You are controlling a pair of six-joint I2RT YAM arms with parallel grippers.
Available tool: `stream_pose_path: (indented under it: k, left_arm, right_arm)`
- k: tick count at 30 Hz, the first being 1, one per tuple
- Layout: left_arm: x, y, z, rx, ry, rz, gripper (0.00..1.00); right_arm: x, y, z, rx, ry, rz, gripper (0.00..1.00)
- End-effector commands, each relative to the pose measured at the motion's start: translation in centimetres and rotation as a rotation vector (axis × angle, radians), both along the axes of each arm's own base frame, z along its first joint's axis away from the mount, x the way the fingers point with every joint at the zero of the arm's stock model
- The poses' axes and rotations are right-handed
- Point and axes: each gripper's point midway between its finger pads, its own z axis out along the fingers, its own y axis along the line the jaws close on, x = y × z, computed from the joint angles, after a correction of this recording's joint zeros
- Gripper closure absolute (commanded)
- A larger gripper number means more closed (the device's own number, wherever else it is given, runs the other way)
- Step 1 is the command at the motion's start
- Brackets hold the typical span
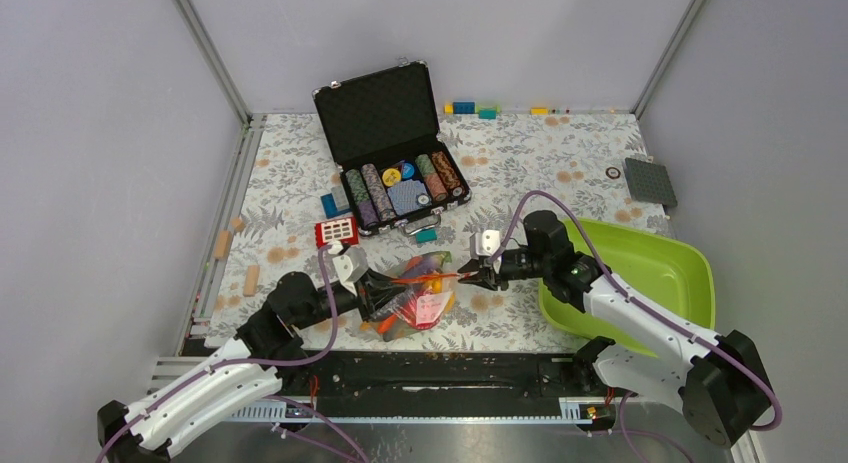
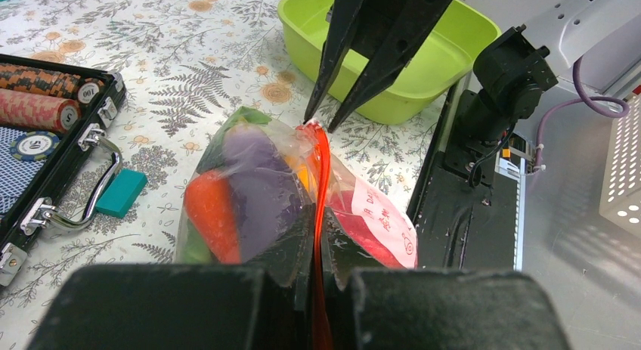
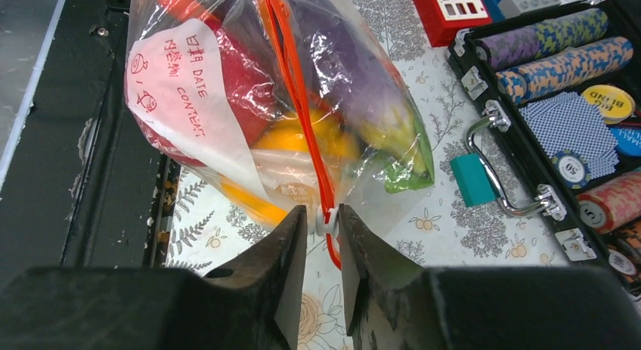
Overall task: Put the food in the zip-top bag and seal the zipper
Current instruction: Zip the zipper food storage bag at the center of the board.
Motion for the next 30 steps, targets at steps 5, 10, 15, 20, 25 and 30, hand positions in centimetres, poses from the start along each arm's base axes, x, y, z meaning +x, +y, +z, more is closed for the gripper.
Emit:
stream_pose_path:
  k: [5, 10, 15, 20, 25, 30]
  left_arm:
    - [0.5, 0.3, 3.2, -0.07, -0.093, 0.026, 1.0]
    - [0.1, 0.2, 3.1, -0.066, -0.093, 0.008, 1.0]
    - [-0.3, 0.1, 3.0, -0.065, -0.092, -0.015, 1.0]
    - [-0.2, 0.2, 2.9, -0.058, -0.093, -0.009, 1.0]
    - [-0.4, 0.2, 2.8, -0.057, -0.092, -0.021, 1.0]
    - [-0.3, 0.2, 2.3, -0.041, -0.078, -0.016, 1.0]
  right_arm:
    - [-0.6, 0.6, 0.7, 0.0, 0.0, 0.039, 0.54]
    - [-0.5, 1.4, 1.2, 0.039, -0.009, 0.045, 0.53]
    - [-0.1, 1.9, 0.9, 0.021, -0.002, 0.034, 0.48]
    - [0.4, 1.6, -0.2, -0.028, 0.009, 0.008, 0.5]
    - [-0.4, 2.0, 0.5, 0.019, 0.003, 0.048, 0.58]
    - [-1.4, 2.7, 1.4, 0.065, 0.012, 0.102, 0.58]
